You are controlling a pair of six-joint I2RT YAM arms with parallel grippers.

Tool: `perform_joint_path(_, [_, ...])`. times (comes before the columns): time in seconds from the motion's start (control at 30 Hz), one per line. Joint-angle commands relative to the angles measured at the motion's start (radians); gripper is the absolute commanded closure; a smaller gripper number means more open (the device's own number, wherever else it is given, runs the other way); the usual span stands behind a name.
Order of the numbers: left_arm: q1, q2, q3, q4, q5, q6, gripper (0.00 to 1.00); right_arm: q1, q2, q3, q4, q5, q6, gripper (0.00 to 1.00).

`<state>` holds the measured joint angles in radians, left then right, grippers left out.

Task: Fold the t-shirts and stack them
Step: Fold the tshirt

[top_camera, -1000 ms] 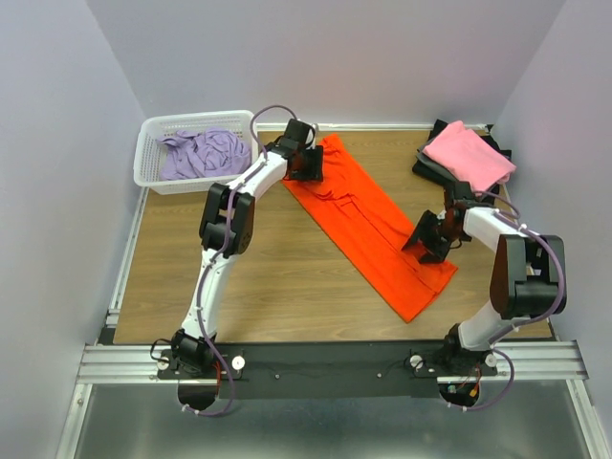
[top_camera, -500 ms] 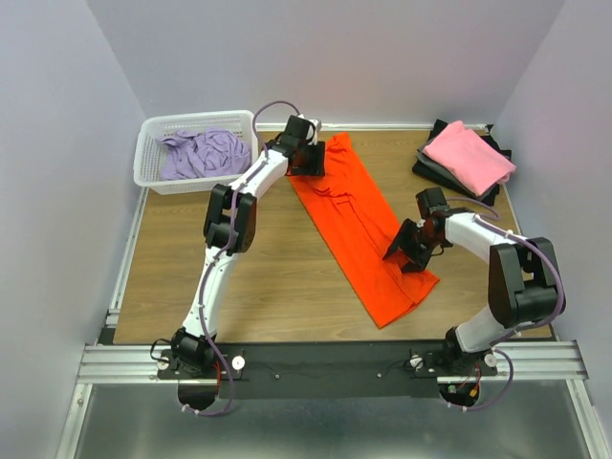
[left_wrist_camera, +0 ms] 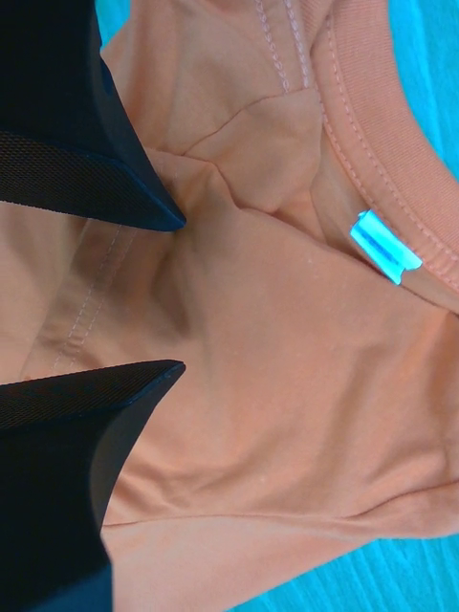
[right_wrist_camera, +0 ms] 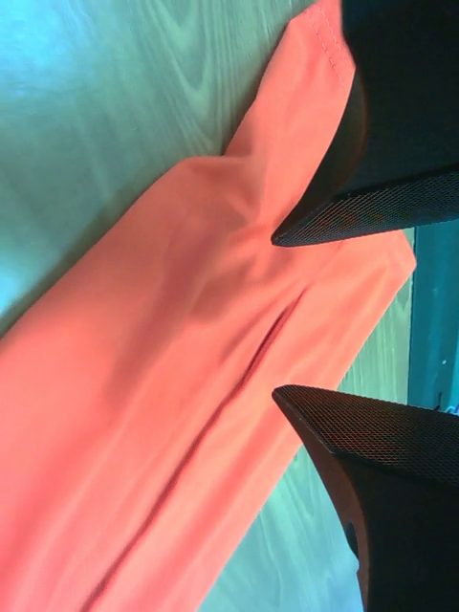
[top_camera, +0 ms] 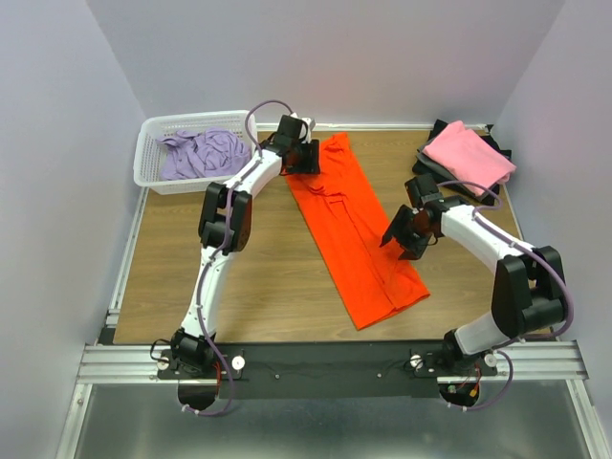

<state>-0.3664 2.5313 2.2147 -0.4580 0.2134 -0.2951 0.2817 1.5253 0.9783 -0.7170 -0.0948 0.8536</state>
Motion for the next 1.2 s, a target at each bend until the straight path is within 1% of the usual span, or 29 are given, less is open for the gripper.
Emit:
perform_joint_path(0.0, [0.001, -0.127, -0.058, 0.038, -0.003, -0.007, 0.35, 0.002, -0.030, 0.033, -0.079, 0.090, -0.030, 0.33])
perform_joint_path(0.03, [-0.002, -0.128, -0.064, 0.039, -0.005, -0.012, 0.35, 0.002, -0.031, 0.027, -0.078, 0.087, -0.034, 0.33])
perform_joint_path(0.17, [-0.022, -0.157, -0.093, 0.030, 0.014, -0.026, 0.35, 0.004, -0.033, -0.004, -0.075, 0.056, -0.100, 0.39])
perform_joint_path(0.3, [-0.061, -0.189, -0.166, 0.012, 0.001, -0.026, 0.35, 0.010, -0.057, -0.038, -0.076, 0.030, -0.129, 0.42])
perform_joint_path(0.43, [-0.092, -0.221, -0.251, 0.021, 0.009, -0.045, 0.35, 0.014, -0.105, -0.101, -0.075, 0.027, -0.116, 0.46])
perform_joint_path(0.53, [-0.095, -0.209, -0.285, 0.018, 0.009, -0.058, 0.35, 0.017, -0.128, -0.164, -0.064, 0.027, -0.110, 0.48])
perform_joint_path(0.67, [-0.094, -0.171, -0.254, -0.004, 0.010, -0.055, 0.35, 0.022, -0.117, -0.219, -0.039, 0.026, -0.108, 0.52])
perform_joint_path(0.9, [-0.089, -0.079, -0.184, 0.001, 0.035, -0.029, 0.36, 0.056, -0.073, -0.248, 0.002, 0.012, -0.097, 0.55])
perform_joint_path(0.97, [-0.080, -0.048, -0.129, -0.005, 0.029, -0.018, 0.35, 0.082, -0.059, -0.256, 0.014, 0.001, -0.084, 0.55])
perform_joint_path(1.17, [-0.055, 0.006, -0.072, 0.021, 0.050, -0.007, 0.36, 0.161, 0.013, -0.225, 0.040, -0.016, -0.057, 0.55])
